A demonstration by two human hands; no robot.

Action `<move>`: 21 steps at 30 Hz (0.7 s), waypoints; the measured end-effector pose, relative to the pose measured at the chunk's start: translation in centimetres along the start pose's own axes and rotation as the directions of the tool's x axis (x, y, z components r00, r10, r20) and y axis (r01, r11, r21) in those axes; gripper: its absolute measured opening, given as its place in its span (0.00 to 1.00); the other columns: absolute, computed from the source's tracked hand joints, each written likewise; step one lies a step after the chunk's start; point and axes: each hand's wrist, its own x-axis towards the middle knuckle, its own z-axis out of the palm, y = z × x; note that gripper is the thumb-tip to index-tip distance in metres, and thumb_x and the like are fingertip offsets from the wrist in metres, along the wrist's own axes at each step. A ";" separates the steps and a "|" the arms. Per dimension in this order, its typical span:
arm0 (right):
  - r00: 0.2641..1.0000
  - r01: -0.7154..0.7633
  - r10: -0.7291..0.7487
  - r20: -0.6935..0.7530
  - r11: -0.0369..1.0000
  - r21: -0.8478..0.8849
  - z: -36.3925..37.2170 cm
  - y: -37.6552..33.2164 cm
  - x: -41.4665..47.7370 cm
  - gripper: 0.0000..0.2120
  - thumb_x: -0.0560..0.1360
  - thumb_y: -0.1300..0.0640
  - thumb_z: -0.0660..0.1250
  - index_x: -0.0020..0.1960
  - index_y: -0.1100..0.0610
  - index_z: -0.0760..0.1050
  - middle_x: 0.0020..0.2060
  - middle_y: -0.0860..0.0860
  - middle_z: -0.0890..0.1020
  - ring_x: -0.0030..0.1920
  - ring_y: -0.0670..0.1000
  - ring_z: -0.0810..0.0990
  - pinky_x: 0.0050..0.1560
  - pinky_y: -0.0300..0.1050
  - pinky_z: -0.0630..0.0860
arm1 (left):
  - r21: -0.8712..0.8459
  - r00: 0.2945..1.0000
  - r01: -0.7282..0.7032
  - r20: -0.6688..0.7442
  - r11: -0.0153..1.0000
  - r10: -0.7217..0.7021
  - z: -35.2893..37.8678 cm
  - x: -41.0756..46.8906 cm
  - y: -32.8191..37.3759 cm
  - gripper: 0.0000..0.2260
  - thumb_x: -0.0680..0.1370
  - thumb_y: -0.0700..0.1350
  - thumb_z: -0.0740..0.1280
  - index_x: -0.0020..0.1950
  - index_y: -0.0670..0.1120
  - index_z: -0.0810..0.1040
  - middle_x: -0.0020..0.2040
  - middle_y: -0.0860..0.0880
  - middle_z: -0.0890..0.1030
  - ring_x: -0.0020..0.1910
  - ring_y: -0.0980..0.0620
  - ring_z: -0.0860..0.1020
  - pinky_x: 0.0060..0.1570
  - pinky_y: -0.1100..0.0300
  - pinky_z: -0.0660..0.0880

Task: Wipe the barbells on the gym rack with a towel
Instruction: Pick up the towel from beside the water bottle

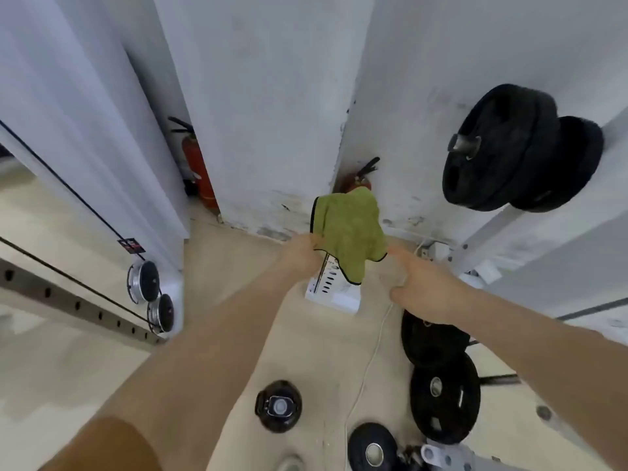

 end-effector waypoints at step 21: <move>0.989 -0.114 0.019 0.146 0.722 0.682 -1.7 -4.4 5.9 0.44 0.67 0.61 0.77 0.71 0.34 0.59 0.59 0.47 0.80 0.59 0.50 0.80 0.54 0.60 0.79 | -0.934 0.982 -0.094 -0.031 0.344 0.184 0.0 -1.1 5.3 0.15 0.80 0.30 0.56 0.58 0.40 0.79 0.57 0.37 0.80 0.53 0.43 0.81 0.53 0.50 0.79</move>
